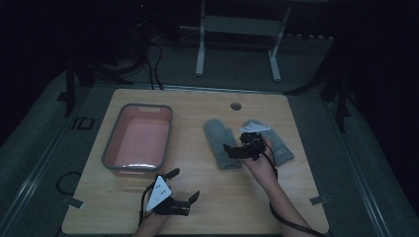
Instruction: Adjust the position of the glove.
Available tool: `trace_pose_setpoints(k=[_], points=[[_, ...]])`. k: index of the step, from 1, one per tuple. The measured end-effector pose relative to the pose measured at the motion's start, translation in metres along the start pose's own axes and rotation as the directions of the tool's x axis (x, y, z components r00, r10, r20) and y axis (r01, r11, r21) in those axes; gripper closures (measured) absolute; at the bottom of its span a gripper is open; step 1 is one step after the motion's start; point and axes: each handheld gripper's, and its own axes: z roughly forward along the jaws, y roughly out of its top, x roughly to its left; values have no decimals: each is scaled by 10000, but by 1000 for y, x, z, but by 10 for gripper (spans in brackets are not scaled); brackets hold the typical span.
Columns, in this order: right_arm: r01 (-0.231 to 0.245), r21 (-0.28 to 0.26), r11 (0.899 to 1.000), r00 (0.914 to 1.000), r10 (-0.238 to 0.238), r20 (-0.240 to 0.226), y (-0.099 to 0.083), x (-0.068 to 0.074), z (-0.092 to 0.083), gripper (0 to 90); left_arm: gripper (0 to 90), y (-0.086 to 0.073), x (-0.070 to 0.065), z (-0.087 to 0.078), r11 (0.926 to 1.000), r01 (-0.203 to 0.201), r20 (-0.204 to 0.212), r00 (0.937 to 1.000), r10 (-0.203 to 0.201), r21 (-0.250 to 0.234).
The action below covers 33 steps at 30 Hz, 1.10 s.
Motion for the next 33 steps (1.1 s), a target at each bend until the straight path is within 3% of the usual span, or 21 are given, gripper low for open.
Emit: trace_pose_setpoints(k=[2,3,5,9,13,19,21,24,28,32,33], points=[[102,123,9999,9996,-98,-251,1,3,10,94,2,0,0,0,10000,37,43,10000,-37,-6],[163,168,9997,9998,-162,-63,2,5,15,125,2,0,0,0,10000,56,45,10000,-56,-9],[343,298,9990,9992,-337,-197,3,6,24,177,2,0,0,0,10000,84,68,9999,-84,-18],[552,460,9974,9984,-556,65,6,7,41,321,2,0,1,0,9999,154,115,9998,-154,-21],[1196,477,9917,9915,-1217,454,5,11,54,428,2,0,1,0,9999,155,184,9997,-155,-7],[681,1256,9897,9974,-705,147,-5,8,73,581,2,0,1,0,9998,223,232,9995,-223,-6],[754,1250,9893,9968,-780,156,-6,8,74,619,2,0,1,0,9997,224,229,9995,-224,-2],[880,1369,9867,9945,-947,438,-6,14,75,751,2,0,1,0,9997,241,227,9995,-241,14],[335,1157,9927,9966,-419,710,-3,17,68,845,2,0,1,0,9997,240,221,9995,-241,28],[-568,561,9968,9939,511,982,0,20,47,852,2,0,2,0,9997,261,223,9994,-262,16],[-592,521,9969,9925,532,1101,1,22,43,852,2,0,1,0,9997,253,228,9994,-253,14]])
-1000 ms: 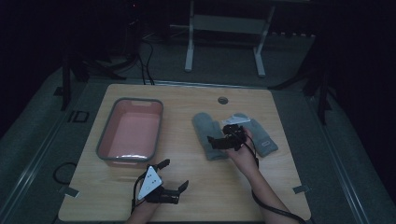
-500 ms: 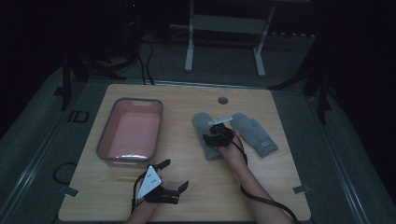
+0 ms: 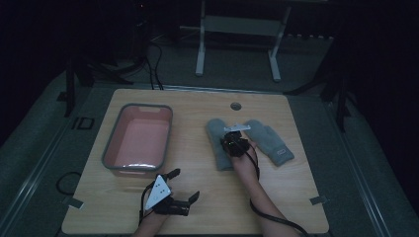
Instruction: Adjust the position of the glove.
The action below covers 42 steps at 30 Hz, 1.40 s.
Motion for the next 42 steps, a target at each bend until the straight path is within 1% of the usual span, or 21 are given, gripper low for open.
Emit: trace_pose_setpoints(k=[3,4,9,11,12,14,16,17,19,21,24,28,31,32,35,37,38,39,40,41,42], points=[[-325,-73,9994,9980,329,547,1,3,-16,852,2,0,0,0,10000,-41,-4,10000,41,9],[-624,-54,9980,9967,626,523,2,2,-21,852,2,0,0,0,10000,-40,-7,10000,40,10],[-1173,159,9930,9909,1160,683,-4,7,-35,852,2,0,0,0,10000,-8,-16,10000,8,-2],[-1463,199,9890,9870,1446,699,-10,9,-37,852,2,0,0,0,10000,-36,-17,10000,36,14],[-1504,215,9884,9859,1484,767,-13,10,-37,852,2,0,0,0,10000,-54,-12,10000,54,21],[-1722,363,9844,9828,1692,737,-20,9,-33,851,2,0,-1,0,10000,-68,-9,10000,68,17],[-1701,592,9837,9823,1644,894,-26,9,-27,850,2,0,-1,0,10000,-84,1,10000,84,-1],[-1778,644,9820,9813,1720,866,-29,9,-23,848,2,0,-1,0,10000,-73,5,10000,73,-3],[-1747,803,9813,9827,1687,762,-35,10,-17,843,2,0,-1,0,10000,-32,17,10000,32,5],[-1635,808,9832,9849,1579,708,-38,11,-14,832,2,0,-1,0,10000,-15,15,10000,15,-10],[-1765,747,9815,9835,1728,537,-39,8,-13,816,2,0,-1,0,10000,-10,26,10000,10,3],[-1390,732,9876,9895,1355,503,-42,9,-13,802,2,0,-1,0,10000,-40,35,10000,40,27],[-1389,722,9877,9902,1375,252,-43,6,-14,803,2,0,-1,0,10000,-44,36,10000,44,28],[-1501,717,9861,9886,1491,193,-43,6,-14,802,2,0,-1,0,10000,-47,42,10000,47,28],[-1467,666,9869,9892,1462,127,-42,5,-16,734,2,0,-1,0,10000,-63,38,10000,63,29],[-1505,437,9876,9886,1507,-9,-38,4,-24,703,2,0,-1,0,10000,-66,33,10000,66,26],[-1475,354,9884,9890,1480,-92,-34,2,-29,668,2,0,-1,0,10000,-56,42,10000,56,30],[-1437,264,9893,9890,1445,-303,-31,0,-34,616,2,0,-1,0,10000,-54,45,10000,54,24],[-1329,208,9909,9901,1337,-421,-27,-2,-38,597,2,0,-1,0,10000,-45,47,10000,45,26],[-1176,119,9930,9918,1181,-483,-23,-4,-42,551,2,0,-1,0,10000,-48,47,10000,48,23],[-1026,-18,9947,9933,1023,-529,-20,-7,-46,538,2,0,-1,0,10000,-53,55,10000,52,21]])
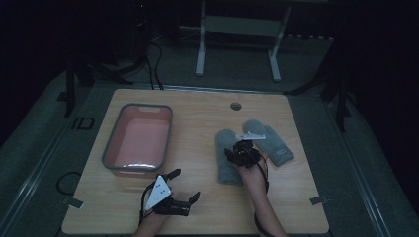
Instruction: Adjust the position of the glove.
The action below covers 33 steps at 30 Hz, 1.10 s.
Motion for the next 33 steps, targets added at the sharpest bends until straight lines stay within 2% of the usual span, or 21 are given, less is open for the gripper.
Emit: trace_pose_setpoints(k=[2,6,10,12,13,15,22,24,26,29,32,33], points=[[222,-210,9995,9996,-226,-187,6,-7,-7,499,2,0,0,0,10000,-35,7,10000,35,10],[993,-253,9947,9949,-997,-135,11,-19,-16,473,2,0,0,0,10000,1,19,10000,-1,18],[1210,-432,9917,9924,-1218,-178,13,-36,-24,479,2,0,0,0,10000,27,22,10000,-27,-6],[1409,-565,9884,9892,-1428,-317,14,-46,-28,474,2,0,0,0,10000,13,25,10000,-13,-5],[1361,-552,9892,9896,-1384,-396,14,-52,-29,470,2,0,0,0,10000,21,25,10000,-21,0],[1624,-621,9848,9860,-1644,-293,15,-63,-33,459,2,0,0,0,10000,25,29,10000,-25,-2],[1515,-655,9863,9884,-1515,52,16,-109,-43,470,2,0,0,0,10000,40,24,10000,-40,12],[1656,-627,9842,9860,-1638,323,16,-119,-43,473,2,0,0,0,10000,40,21,10000,-40,13],[1704,-587,9836,9851,-1686,340,16,-129,-42,475,2,0,0,0,10000,50,18,10000,-50,13],[1995,-359,9792,9792,-1978,450,15,-142,-37,477,2,0,1,0,10000,73,12,10000,-73,11],[2202,123,9754,9743,-2205,464,12,-151,-27,472,2,0,1,0,10000,78,10,10000,-78,14],[2140,306,9764,9754,-2152,483,11,-154,-23,472,2,0,1,0,10000,88,5,10000,-88,9]])
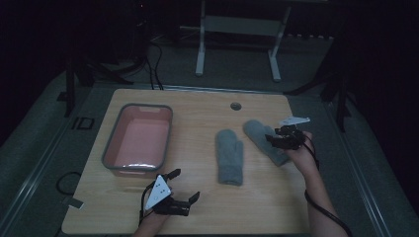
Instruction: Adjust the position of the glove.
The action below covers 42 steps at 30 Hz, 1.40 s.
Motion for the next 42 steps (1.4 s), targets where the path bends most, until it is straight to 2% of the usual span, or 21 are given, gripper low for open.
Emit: trace_pose_setpoints(k=[5,10,12,14,15,18,19,22,23,28,29,34,36,37,38,39,42], points=[[-206,531,9984,9996,215,-175,-8,-8,20,475,2,0,0,0,10000,21,20,10000,-21,-3],[-102,1187,9929,9997,125,-191,-19,-9,39,492,2,0,0,0,10000,52,67,10000,-51,-10],[167,1286,9916,9998,-154,-109,-21,-7,43,559,2,0,0,0,10000,47,61,10000,-47,-10],[308,1302,9910,9994,-281,-221,-21,-5,43,644,2,0,0,0,10000,46,56,10000,-46,-7],[229,1330,9908,9996,-202,-216,-21,-4,42,703,2,0,0,0,10000,43,59,10000,-43,-8],[-550,1390,9888,9983,568,-87,-20,-2,40,790,2,0,0,0,10000,54,45,10000,-54,-15],[-952,1348,9863,9954,956,37,-20,0,39,801,2,0,0,0,10000,79,41,10000,-79,-21],[-1689,1113,9793,9846,1624,645,-20,8,30,815,2,0,0,0,10000,93,21,10000,-93,-26],[-2021,1001,9742,9777,1949,776,-21,10,27,816,2,0,0,0,10000,88,26,10000,-88,-24],[-2715,508,9611,9521,2604,1602,-25,28,3,816,2,0,0,0,10000,87,0,10000,-87,-33],[-2926,444,9552,9440,2811,1727,-26,30,-3,816,2,0,0,0,10000,84,-17,10000,-84,-41],[-3930,276,9191,9079,3831,1701,-38,43,-25,815,2,0,0,0,10000,56,-36,10000,-56,-41],[-4155,235,9093,8959,4046,1835,-43,49,-31,815,2,0,0,0,10000,30,-38,10000,-30,-32],[-4155,235,9093,8959,4046,1835,-43,49,-31,815,2,0,0,0,10000,30,-38,10000,-30,-32],[-4263,161,9044,8900,4162,1864,-44,51,-34,815,2,0,0,0,10000,10,-29,10000,-10,-26],[-4514,61,8923,8769,4424,1882,-47,56,-38,814,2,0,0,0,10000,4,-29,10000,-4,-12],[-4597,-55,8881,8702,4517,1970,-52,64,-41,812,2,0,0,0,10000,11,-16,10000,-11,-26]])
